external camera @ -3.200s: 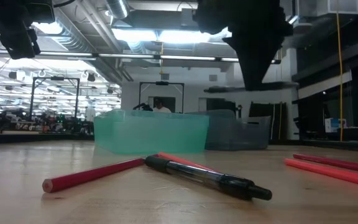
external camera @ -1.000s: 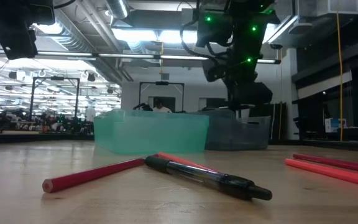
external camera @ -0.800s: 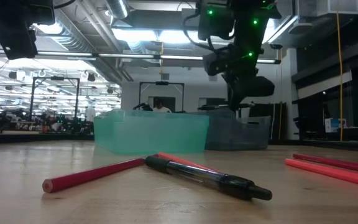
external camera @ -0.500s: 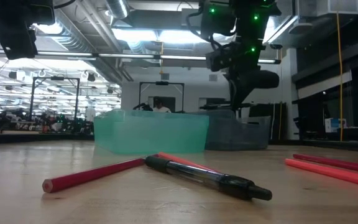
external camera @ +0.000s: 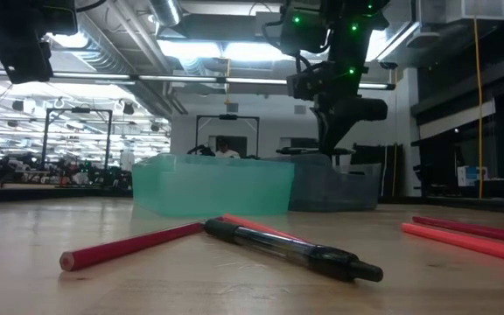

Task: Sort pens & pencils
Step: Put the right black pen into the black bin, then put the black pen into the black bin

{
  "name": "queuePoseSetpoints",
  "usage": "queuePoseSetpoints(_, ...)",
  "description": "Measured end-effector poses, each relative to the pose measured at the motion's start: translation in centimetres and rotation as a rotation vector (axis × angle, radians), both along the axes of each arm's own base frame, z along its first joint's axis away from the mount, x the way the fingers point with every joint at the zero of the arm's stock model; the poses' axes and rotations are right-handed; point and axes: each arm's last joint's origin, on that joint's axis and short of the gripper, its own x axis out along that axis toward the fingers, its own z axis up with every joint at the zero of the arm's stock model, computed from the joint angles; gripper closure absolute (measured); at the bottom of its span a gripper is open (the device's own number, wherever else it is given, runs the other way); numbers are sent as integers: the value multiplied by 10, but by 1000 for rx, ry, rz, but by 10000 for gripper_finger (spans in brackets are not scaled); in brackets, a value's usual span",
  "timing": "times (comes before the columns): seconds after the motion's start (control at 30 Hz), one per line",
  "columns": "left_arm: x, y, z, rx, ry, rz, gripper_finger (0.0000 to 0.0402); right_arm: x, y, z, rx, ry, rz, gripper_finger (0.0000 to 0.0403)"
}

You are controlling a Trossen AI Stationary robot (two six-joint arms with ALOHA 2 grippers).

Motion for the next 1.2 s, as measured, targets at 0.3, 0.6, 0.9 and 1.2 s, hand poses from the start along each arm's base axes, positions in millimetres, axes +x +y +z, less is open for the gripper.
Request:
queuePoseSetpoints(0.3,0,0,0,1,-1,-2,358,-4,-13,-13,44,-7,-25,366)
queuePoseSetpoints(0.6,0,1,0,29,-1,20,358,-13,-16,-37,69,-7,-33,366)
queuePoseSetpoints(0.9,0,1,0,39,-3,29,358,-12,-21,-41,88,-37,-17,359)
queuePoseSetpoints(1.2,0,1,0,39,-3,29,358,-10,-22,-40,82,-68,-22,313)
